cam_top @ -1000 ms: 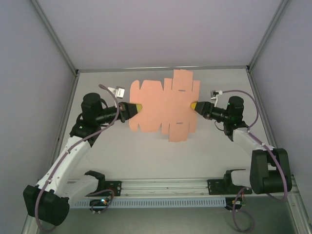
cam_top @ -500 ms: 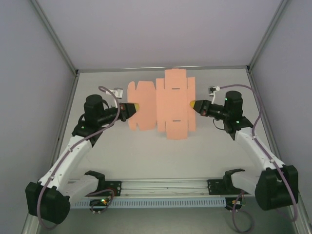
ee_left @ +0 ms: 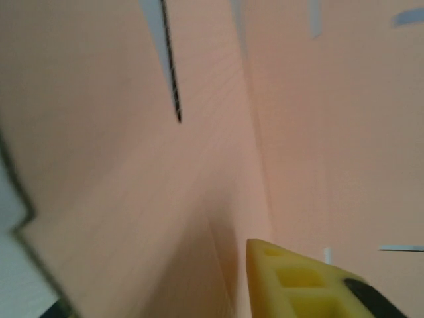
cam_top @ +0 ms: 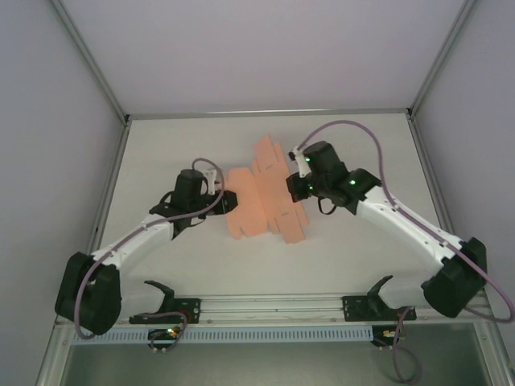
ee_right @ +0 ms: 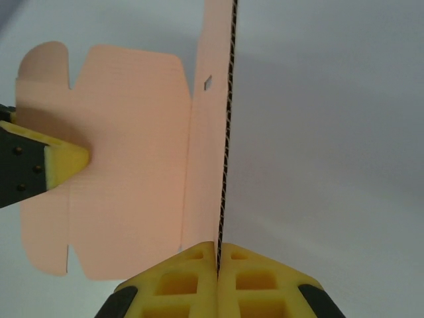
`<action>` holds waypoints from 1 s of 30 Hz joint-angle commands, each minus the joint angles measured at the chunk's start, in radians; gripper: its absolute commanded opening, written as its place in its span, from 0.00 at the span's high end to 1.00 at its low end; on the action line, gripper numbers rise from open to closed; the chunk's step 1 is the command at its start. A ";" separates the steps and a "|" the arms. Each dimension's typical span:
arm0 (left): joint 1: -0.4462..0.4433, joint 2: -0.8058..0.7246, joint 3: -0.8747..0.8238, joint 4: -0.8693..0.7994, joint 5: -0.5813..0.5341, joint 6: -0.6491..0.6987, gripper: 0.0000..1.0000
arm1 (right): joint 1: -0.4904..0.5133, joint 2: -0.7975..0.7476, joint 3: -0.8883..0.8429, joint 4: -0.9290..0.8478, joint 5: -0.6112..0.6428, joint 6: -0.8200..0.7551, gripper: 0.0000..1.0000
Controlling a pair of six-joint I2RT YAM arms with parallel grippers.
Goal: Assemble paper box
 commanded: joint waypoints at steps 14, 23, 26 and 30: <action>-0.007 -0.145 -0.048 -0.215 -0.168 0.070 0.00 | 0.025 0.086 0.006 -0.019 0.088 -0.760 1.00; 0.035 -0.160 0.054 -0.212 -0.069 0.143 0.00 | 0.036 0.078 -0.097 0.204 -0.015 -1.153 1.00; 0.119 -0.179 0.046 -0.162 0.017 0.090 0.00 | 0.073 0.062 -0.242 0.491 0.109 -1.313 1.00; 0.191 -0.185 0.040 -0.034 0.155 -0.021 0.00 | 0.093 0.084 -0.307 0.656 0.218 -1.427 1.00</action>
